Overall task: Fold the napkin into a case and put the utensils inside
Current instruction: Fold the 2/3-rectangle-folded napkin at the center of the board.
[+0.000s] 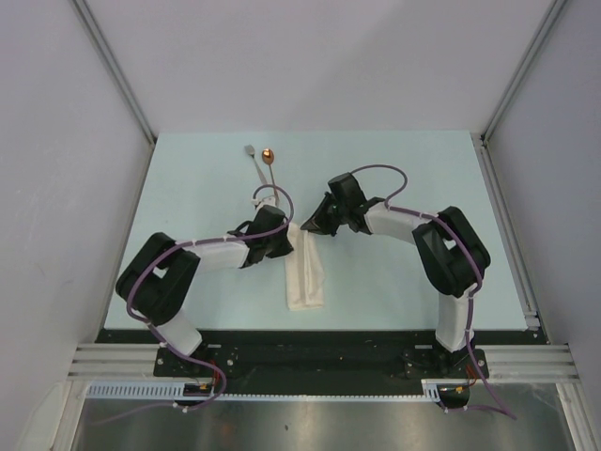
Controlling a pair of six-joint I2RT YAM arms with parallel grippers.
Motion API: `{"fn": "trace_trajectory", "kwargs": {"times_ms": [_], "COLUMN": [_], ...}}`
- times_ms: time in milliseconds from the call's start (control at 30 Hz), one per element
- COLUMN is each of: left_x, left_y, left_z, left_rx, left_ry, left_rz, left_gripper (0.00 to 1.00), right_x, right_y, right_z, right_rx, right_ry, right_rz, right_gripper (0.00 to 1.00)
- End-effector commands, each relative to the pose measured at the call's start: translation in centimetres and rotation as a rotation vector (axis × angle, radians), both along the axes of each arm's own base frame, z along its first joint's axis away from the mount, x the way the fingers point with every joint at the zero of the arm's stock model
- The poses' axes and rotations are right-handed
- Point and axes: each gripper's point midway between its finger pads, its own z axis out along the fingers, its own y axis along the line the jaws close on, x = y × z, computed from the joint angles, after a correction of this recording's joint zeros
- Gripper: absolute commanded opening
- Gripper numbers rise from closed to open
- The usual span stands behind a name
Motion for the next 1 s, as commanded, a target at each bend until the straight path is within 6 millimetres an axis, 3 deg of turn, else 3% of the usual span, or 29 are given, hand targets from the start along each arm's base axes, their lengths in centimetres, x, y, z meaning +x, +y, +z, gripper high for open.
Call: {"fn": "trace_trajectory", "kwargs": {"times_ms": [0,300,433,533,700,967], "left_x": [0.4,-0.1,1.0,2.4,4.7,5.7], "left_y": [-0.8,-0.7,-2.3,-3.5,-4.4,-5.1], "left_z": [0.0,1.0,4.5,5.9,3.3,-0.2], "left_rx": [-0.029,-0.034,-0.11,-0.149,-0.104,-0.079], "left_ry": [-0.022,-0.035,-0.092,-0.087,-0.017,0.043], "left_rz": [-0.031,-0.053,-0.087,-0.091,-0.07,-0.069], "left_gripper": [0.09,0.08,0.09,0.08,0.08,0.07], "right_x": [0.9,1.2,1.1,1.1,1.2,1.1], "right_y": [-0.3,-2.1,-2.5,-2.4,-2.3,-1.8], "right_z": [2.0,2.6,2.4,2.7,2.9,4.0], "right_rx": [-0.027,-0.085,-0.045,-0.032,-0.015,0.023], "right_ry": [-0.081,-0.163,-0.145,-0.146,-0.145,-0.15], "right_rz": [-0.02,0.01,0.022,0.023,0.022,0.017], "right_gripper": [0.0,0.0,0.0,0.0,0.0,0.0]}}
